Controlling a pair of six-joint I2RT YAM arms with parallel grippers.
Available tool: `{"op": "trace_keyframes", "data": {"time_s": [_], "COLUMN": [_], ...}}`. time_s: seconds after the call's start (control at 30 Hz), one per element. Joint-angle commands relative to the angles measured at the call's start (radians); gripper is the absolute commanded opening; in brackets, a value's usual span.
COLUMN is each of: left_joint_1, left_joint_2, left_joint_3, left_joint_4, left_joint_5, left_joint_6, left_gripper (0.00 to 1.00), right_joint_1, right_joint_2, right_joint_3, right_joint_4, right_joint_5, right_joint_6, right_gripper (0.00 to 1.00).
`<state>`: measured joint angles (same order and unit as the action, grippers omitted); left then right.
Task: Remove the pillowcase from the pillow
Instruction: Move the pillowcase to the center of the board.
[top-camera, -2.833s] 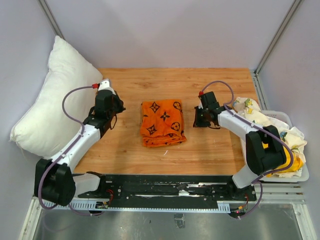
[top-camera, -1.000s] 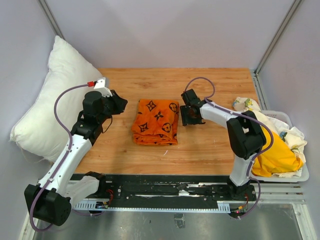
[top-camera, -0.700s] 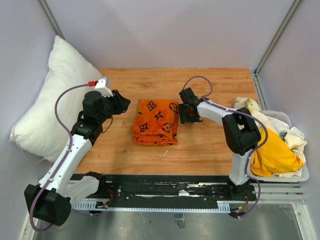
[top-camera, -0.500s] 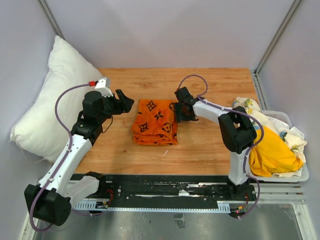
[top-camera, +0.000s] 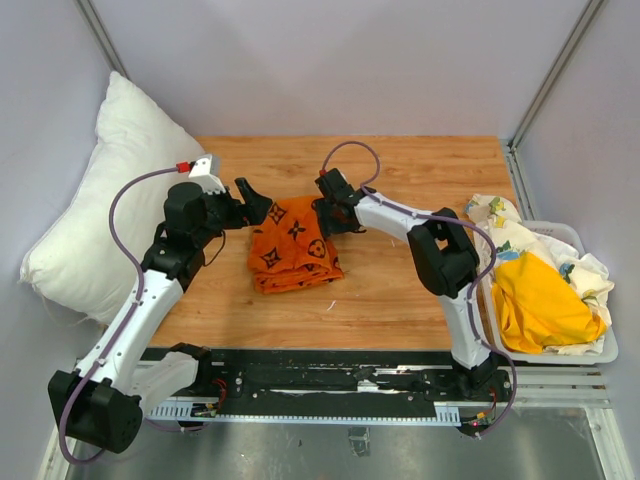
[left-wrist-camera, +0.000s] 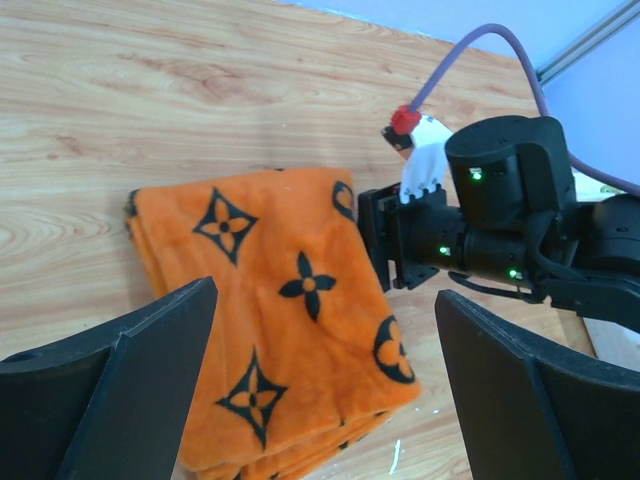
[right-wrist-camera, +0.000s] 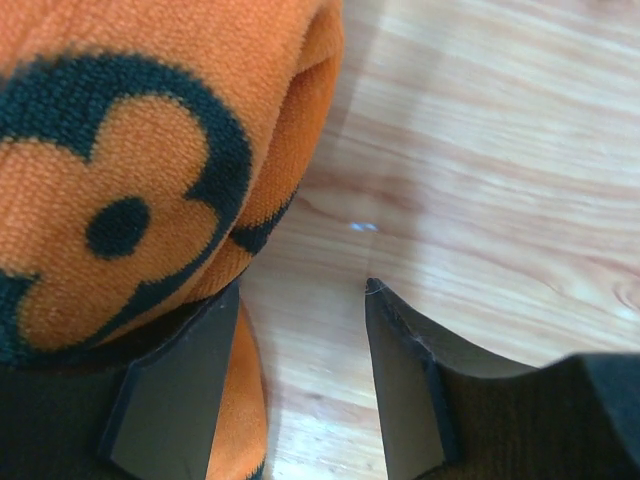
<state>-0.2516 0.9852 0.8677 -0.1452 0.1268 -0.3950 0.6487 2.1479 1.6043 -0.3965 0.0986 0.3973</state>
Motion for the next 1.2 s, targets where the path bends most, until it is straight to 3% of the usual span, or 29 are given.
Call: {"op": "trace_keyframes", "data": {"time_s": [0.0,0.3,0.53,0.73,0.83,0.97,1.17], "left_joint_1": [0.006,0.006,0.006,0.007,0.006,0.006,0.006], "left_joint_2": [-0.024,-0.055,-0.063,-0.058,-0.05,-0.032,0.026], "left_joint_3": [0.031,0.039,0.055,0.064,0.06,0.049,0.049], "left_joint_4": [-0.004,-0.042,-0.087,-0.104,-0.094,-0.044,0.077], "left_joint_5": [0.016,0.0,-0.015,-0.027,-0.03,-0.026,-0.013], "left_joint_6": [-0.01,-0.005,0.006,0.012,0.006,-0.015,-0.03], "left_gripper": [0.96,0.97,0.97,0.97,0.97,0.97,0.99], "right_joint_1": [0.059,0.19,0.316,0.348,0.342,0.297,0.174], "right_joint_2": [0.074,0.111,0.212,0.224,0.168,0.007,-0.376], "right_joint_3": [0.091,0.115,0.255,0.295,0.231,0.028,-0.319], "right_joint_4": [-0.049,-0.001,0.01,0.033,0.054,0.142,0.282], "right_joint_5": [-0.052,-0.133,-0.216,-0.265,-0.257,-0.253,-0.165], "right_joint_6": [0.042,0.123,0.175,0.191,0.177,0.164,0.107], "right_gripper": [0.55,0.55,0.56,0.56,0.57,0.64,0.94]}}
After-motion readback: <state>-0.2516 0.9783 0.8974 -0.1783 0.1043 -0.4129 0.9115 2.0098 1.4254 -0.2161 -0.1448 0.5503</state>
